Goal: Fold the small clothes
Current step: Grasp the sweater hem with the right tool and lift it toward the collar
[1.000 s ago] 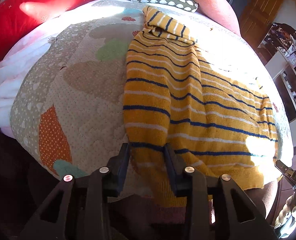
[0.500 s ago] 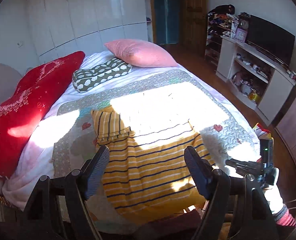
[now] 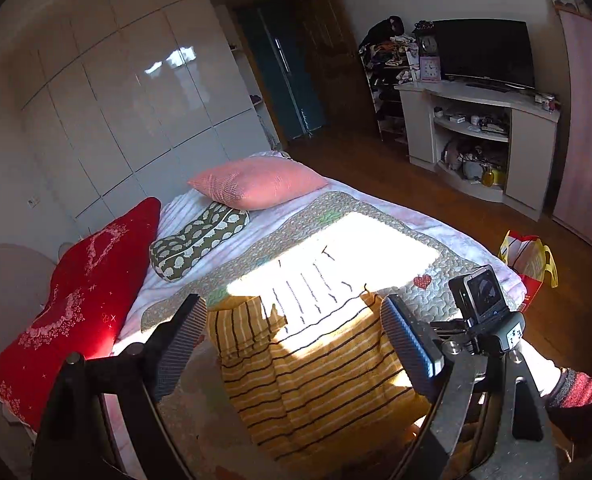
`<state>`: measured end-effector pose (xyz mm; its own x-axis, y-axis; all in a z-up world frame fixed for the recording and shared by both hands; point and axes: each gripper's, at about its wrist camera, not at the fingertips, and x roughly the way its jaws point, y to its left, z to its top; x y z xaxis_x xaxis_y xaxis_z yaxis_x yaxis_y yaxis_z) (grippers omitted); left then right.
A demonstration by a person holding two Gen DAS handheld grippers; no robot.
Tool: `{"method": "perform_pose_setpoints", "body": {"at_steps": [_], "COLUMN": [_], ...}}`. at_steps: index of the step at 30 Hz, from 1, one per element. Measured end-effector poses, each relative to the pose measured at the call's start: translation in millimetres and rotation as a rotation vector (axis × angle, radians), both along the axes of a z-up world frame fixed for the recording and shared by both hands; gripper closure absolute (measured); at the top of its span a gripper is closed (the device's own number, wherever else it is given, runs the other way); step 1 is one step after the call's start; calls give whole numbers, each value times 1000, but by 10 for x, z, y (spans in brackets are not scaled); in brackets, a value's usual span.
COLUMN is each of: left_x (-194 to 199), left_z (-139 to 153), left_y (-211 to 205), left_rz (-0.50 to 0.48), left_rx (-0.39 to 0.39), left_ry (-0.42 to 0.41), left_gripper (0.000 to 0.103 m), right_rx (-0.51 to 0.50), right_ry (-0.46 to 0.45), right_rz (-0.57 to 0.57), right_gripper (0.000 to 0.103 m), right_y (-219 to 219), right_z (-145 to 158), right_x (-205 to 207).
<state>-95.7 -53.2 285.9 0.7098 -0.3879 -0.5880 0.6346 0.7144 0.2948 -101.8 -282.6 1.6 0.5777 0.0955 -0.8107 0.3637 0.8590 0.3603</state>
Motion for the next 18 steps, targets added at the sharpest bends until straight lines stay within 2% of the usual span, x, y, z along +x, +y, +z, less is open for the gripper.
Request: {"method": "perform_pose_setpoints", "body": {"at_steps": [5,10,13,15,18], "left_x": [371,428,427,526,818], "left_z": [-5,-13,-5,-40,-233], "left_y": [243,199,101,79,74], "left_rz": [92,55,-6,-7,47], "left_rx": [-71,-104,-98,-112,-106], "left_ry": [117,164,177,208,173], "left_gripper": [15,15,15,15,15], "right_rx": [-3,-34,-36,-43,-39], "right_ry": [-2,-4,-5,1,4], "right_rz": [18,43,48,51,59], "right_gripper": [81,81,81,81,81], "right_y": [40,89,80,75,43], "right_z": [43,109,136,133,129], "right_x": [141,275,352,406,523]}}
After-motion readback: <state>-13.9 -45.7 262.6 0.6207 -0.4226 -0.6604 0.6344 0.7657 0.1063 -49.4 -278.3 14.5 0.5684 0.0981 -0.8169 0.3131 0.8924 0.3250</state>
